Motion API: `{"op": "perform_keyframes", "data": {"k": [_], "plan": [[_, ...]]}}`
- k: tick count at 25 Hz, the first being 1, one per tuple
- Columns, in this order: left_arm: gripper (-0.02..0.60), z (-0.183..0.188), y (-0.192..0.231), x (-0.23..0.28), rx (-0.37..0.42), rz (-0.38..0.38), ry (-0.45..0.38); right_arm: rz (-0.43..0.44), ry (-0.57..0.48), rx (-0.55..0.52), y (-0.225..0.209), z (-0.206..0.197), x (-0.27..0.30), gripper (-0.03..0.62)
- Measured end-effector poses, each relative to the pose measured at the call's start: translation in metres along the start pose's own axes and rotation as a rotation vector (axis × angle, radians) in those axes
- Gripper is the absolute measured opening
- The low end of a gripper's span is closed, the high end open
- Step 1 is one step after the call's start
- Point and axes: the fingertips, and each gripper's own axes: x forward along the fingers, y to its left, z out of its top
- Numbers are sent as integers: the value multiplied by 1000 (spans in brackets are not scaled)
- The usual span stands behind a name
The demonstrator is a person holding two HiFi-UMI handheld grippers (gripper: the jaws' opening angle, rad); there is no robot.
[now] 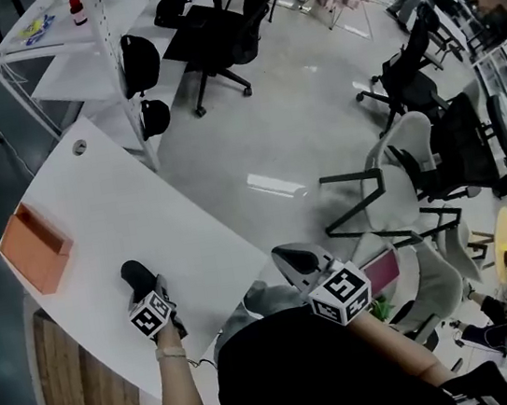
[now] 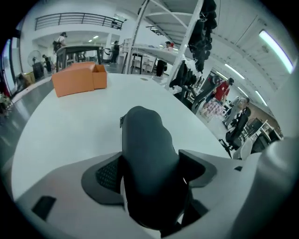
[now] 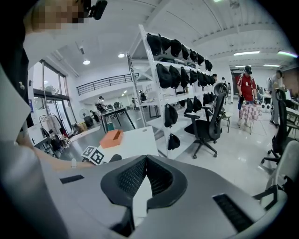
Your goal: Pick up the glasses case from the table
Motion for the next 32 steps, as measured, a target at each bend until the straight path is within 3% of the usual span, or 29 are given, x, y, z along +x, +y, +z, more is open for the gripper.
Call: {"op": "perform_keyframes", "data": {"k": [14,18,32], "plan": [[367,0,1,-3,13,17,18,13,-21,-20,-2,5,-5,26],[364,12,-4,-17,33,12,-24,28,-33,-17,-3,9,-4,26],[359,43,-34,-98,157,-53,-154,211,-83,-76,39,44,32,26]]}}
